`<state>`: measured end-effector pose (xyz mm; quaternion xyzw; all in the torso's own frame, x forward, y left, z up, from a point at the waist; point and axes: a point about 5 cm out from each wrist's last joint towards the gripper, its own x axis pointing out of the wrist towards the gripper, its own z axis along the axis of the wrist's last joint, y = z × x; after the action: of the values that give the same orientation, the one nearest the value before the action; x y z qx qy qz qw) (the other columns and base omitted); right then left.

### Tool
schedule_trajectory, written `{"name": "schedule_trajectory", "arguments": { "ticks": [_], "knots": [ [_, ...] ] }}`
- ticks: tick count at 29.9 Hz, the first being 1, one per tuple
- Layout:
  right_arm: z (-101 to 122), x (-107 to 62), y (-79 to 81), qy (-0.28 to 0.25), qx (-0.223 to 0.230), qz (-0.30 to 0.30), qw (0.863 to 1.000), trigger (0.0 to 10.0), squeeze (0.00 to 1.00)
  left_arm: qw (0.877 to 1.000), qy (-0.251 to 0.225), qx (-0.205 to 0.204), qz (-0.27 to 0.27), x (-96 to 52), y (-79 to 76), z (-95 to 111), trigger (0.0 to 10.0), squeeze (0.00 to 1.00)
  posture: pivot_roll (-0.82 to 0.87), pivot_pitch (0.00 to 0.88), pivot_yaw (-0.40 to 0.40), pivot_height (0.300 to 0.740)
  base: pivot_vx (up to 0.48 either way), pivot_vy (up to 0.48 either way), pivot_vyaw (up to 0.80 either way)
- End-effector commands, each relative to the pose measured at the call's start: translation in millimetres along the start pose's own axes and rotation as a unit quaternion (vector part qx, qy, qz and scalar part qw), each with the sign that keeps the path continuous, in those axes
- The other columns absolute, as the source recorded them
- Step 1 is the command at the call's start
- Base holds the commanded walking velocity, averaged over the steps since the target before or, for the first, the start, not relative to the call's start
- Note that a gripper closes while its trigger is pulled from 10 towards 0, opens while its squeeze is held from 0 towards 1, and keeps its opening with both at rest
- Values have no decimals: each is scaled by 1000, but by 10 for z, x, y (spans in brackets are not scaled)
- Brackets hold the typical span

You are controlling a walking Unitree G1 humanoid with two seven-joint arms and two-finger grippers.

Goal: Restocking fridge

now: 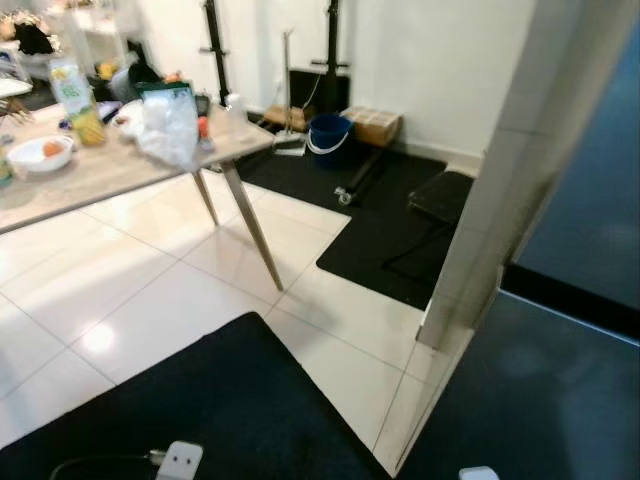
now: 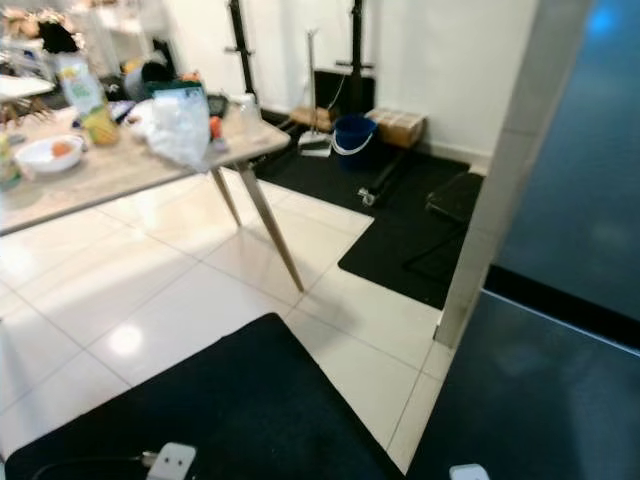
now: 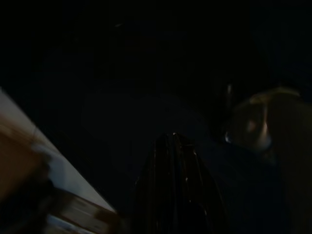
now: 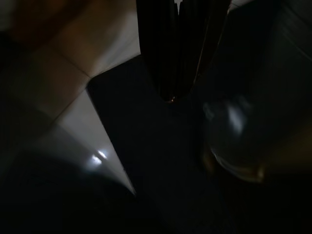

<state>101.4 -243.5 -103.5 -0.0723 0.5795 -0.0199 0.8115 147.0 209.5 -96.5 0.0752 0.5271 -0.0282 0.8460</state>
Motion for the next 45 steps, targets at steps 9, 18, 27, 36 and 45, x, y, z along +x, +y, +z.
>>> {"name": "schedule_trajectory", "arguments": {
  "ticks": [9,18,27,36,45],
  "knots": [
    [74,9,23,-9,-3,5,1000,10000,0,1000,26,-1,-2,-20,-15,-164,10000,0,65,0,3,740,0,0,800],
    [82,5,-9,-8,-8,5,1000,10000,0,1000,28,1,-3,-22,-20,-181,10000,0,64,0,4,740,0,0,800],
    [107,2,-52,-9,-13,3,1000,10000,0,1000,25,1,-4,-17,-34,-159,10000,0,61,0,-1,740,0,0,800],
    [54,5,5,-5,-14,7,1000,10000,0,1000,23,-1,4,-16,-5,-140,10000,0,62,0,1,740,0,0,800],
    [45,3,-6,-5,-19,2,1000,10000,0,1000,24,-2,7,-16,6,-137,10000,0,64,0,1,740,0,0,800]
  ]
}}
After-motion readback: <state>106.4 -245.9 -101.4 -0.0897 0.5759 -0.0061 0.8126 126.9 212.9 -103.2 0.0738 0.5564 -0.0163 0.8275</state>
